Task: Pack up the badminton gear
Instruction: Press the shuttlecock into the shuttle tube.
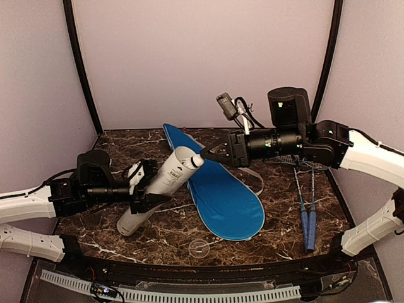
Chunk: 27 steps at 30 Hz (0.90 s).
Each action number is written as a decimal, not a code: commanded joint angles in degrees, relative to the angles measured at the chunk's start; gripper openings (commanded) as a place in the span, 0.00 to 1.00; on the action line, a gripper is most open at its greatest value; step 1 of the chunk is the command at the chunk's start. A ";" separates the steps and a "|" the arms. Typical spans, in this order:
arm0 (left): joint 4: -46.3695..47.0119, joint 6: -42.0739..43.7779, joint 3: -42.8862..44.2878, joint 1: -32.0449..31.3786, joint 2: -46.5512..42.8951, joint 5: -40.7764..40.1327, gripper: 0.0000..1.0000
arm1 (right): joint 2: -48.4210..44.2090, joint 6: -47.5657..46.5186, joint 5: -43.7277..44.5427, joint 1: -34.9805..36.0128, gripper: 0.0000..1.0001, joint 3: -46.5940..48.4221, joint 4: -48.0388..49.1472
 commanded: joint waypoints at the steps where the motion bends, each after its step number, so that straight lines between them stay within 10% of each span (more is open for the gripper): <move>1: 2.50 -0.17 -0.43 0.20 -1.18 0.36 0.54 | 1.93 -0.17 -2.89 0.08 0.17 1.27 0.72; 16: 1.07 1.19 0.33 0.15 0.89 1.76 0.57 | 9.12 -3.15 -7.43 0.44 0.17 9.10 -5.18; 27: 1.78 -2.94 0.87 5.35 1.01 -5.45 0.56 | -2.98 1.70 5.91 -3.49 0.62 -2.02 -2.29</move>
